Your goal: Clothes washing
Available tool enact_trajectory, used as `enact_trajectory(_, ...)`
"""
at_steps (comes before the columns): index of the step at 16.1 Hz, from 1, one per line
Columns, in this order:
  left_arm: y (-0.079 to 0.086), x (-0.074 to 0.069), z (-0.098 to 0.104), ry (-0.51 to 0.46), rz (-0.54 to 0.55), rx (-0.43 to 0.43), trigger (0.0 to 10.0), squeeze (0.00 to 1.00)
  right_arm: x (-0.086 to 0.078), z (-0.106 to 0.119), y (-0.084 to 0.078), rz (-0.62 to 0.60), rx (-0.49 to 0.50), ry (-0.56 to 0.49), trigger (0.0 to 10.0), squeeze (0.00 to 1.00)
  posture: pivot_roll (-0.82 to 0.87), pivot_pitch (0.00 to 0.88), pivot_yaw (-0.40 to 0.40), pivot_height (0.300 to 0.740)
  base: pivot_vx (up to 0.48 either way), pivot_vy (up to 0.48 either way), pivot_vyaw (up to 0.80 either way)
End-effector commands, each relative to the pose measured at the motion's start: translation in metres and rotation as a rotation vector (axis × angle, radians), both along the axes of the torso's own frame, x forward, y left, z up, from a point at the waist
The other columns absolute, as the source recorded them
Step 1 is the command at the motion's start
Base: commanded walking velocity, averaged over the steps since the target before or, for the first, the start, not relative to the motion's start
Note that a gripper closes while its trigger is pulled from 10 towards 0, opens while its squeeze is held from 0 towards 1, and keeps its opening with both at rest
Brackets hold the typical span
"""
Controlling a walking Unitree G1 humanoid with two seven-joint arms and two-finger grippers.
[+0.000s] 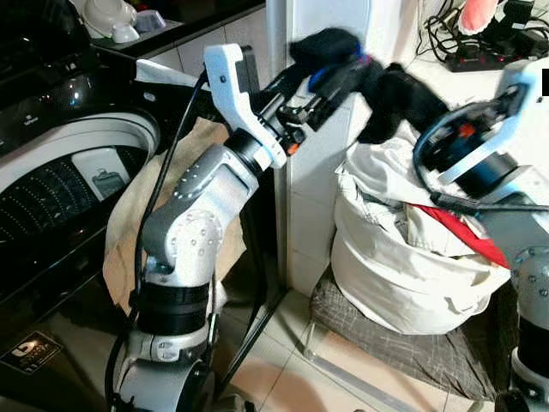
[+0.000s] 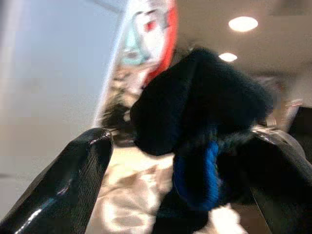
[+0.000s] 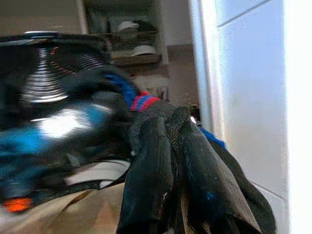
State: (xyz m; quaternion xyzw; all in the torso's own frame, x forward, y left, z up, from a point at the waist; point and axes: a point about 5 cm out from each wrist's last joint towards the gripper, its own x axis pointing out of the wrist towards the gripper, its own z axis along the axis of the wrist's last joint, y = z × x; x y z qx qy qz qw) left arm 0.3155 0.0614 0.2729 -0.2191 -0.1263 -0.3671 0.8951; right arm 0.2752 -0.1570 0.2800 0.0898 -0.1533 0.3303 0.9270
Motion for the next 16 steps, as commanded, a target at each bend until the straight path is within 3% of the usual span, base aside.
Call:
enact_trajectory(1, 0.006, 0.008, 0.001, 0.01, 0.074, 0.028, 10.0, 0.36, -0.007, 0.001, 0.01, 0.054, -0.014, -0.007, 0.0, 0.0, -0.09, 0.0, 0.088, 0.74, 0.0, 0.0, 0.0)
enact_trajectory(2, 0.007, 0.008, 0.001, 0.012, 0.079, 0.023, 10.0, 0.36, -0.007, 0.0, 0.012, 0.058, -0.019, -0.005, 0.0, 0.0, -0.09, 0.0, 0.088, 0.74, 0.0, 0.0, 0.0)
enact_trajectory(3, 0.01, 0.009, 0.003, 0.004, 0.097, 0.011, 10.0, 0.0, -0.008, -0.002, 0.013, 0.067, -0.024, 0.003, 0.0, 0.0, -0.09, 0.0, 0.088, 0.74, 0.0, 0.0, 0.0)
enact_trajectory(4, 0.01, 0.009, 0.004, 0.002, 0.102, 0.008, 10.0, 0.0, -0.008, -0.003, 0.014, 0.068, -0.025, 0.006, 0.0, 0.0, -0.09, 0.0, 0.089, 0.74, 0.0, 0.0, 0.0)
enact_trajectory(5, 0.011, 0.008, 0.006, -0.009, 0.099, -0.014, 9.3, 0.0, -0.008, -0.005, 0.013, 0.062, -0.028, 0.013, 0.0, 0.0, -0.09, 0.0, 0.088, 0.74, 0.0, 0.0, 0.0)
enact_trajectory(6, 0.011, 0.007, 0.008, -0.014, 0.083, -0.056, 4.2, 0.0, -0.007, -0.006, 0.012, 0.055, -0.03, 0.017, 0.0, 0.0, -0.09, 0.0, 0.088, 0.74, 0.0, 0.0, 0.0)
enact_trajectory(7, 0.011, 0.006, 0.009, -0.015, 0.068, -0.088, 0.2, 0.0, -0.007, -0.005, 0.011, 0.052, -0.032, 0.018, 0.0, 0.0, -0.09, 0.0, 0.088, 0.74, 0.0, 0.0, 0.0)
enact_trajectory(10, 0.011, 0.003, 0.013, -0.026, 0.025, -0.136, 0.0, 0.0, -0.005, -0.004, 0.009, 0.038, -0.035, 0.013, 0.0, 0.0, -0.09, 0.0, 0.085, 0.74, 0.0, 0.0, 0.0)
enact_trajectory(16, 0.006, -0.002, 0.012, -0.043, -0.029, -0.129, 0.0, 0.0, -0.004, -0.001, 0.007, 0.032, -0.037, 0.003, 0.0, 0.0, -0.09, 0.0, 0.083, 0.74, 0.0, 0.0, 0.0)
